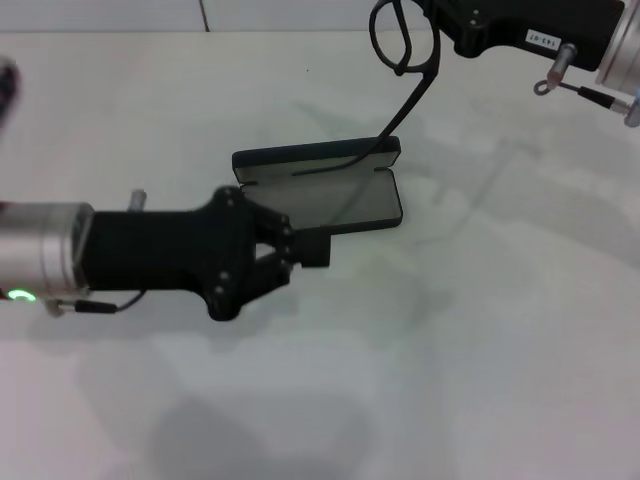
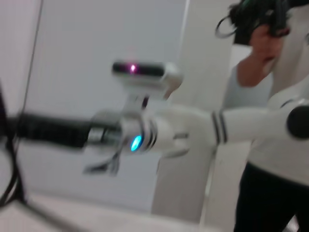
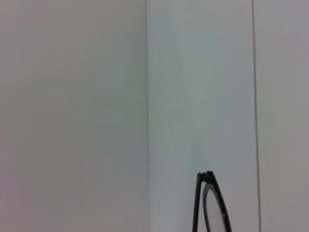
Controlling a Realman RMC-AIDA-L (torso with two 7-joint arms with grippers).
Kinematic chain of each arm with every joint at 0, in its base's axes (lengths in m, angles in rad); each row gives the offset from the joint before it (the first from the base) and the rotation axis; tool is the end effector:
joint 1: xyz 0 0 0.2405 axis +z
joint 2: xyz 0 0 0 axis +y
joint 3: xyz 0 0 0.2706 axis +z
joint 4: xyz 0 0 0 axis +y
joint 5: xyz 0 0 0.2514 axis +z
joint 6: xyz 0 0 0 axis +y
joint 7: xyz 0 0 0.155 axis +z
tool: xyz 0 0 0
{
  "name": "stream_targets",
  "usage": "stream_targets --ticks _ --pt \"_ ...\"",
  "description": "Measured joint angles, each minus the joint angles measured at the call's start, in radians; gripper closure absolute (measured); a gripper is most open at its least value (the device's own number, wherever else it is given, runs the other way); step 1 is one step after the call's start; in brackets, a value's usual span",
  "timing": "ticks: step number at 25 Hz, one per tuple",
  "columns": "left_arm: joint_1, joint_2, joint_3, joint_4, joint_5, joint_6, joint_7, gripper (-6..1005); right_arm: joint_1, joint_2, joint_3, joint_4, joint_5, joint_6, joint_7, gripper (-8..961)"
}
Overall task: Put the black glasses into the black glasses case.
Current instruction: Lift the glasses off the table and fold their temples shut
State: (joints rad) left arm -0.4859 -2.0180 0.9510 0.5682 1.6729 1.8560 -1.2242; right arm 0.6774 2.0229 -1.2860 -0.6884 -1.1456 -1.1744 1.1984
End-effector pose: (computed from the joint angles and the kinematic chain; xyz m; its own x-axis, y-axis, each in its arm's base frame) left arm -0.2600 0.3257 -0.0125 0.7233 0.1906 0.6637 0.1814 -0.9798 0.0836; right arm 0.1433 0.4619 -0.0173 0.7027 0.0581 -0.7091 -0.2761 -0.8963 -0.3470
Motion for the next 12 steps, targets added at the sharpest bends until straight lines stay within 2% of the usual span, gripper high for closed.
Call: stream_targets --ticks 7,12 --pt "-0.007 -0.038 0.000 -0.039 0.115 -0.161 0.076 989 -0.001 -0.001 -0.004 0.008 0.011 -0.058 0.012 905" --pt "-0.011 -0.044 -0.004 -0.043 0.111 -0.212 0.082 989 -0.001 0.000 -0.027 0.018 0.011 -0.105 0.043 905"
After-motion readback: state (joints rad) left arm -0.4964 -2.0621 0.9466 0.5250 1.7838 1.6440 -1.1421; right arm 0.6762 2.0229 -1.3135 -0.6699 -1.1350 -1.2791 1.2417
